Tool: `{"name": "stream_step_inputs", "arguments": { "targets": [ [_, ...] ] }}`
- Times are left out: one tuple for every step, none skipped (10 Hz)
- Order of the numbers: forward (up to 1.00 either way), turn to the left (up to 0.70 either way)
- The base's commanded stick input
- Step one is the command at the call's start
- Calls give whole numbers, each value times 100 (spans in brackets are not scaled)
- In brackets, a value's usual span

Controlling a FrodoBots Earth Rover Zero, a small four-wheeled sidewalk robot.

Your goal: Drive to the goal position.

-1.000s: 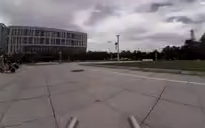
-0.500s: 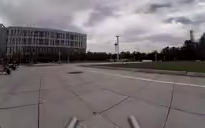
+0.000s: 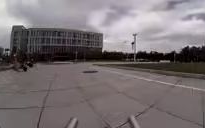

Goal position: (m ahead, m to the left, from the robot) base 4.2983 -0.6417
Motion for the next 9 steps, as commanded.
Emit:
{"name": "stream_step_inputs", "arguments": {
  "targets": [
    [70, 1],
    [70, 1],
    [70, 1],
    [70, 1],
    [70, 1],
    [70, 1],
    [70, 1],
    [70, 1],
    [70, 1]
  ]
}}
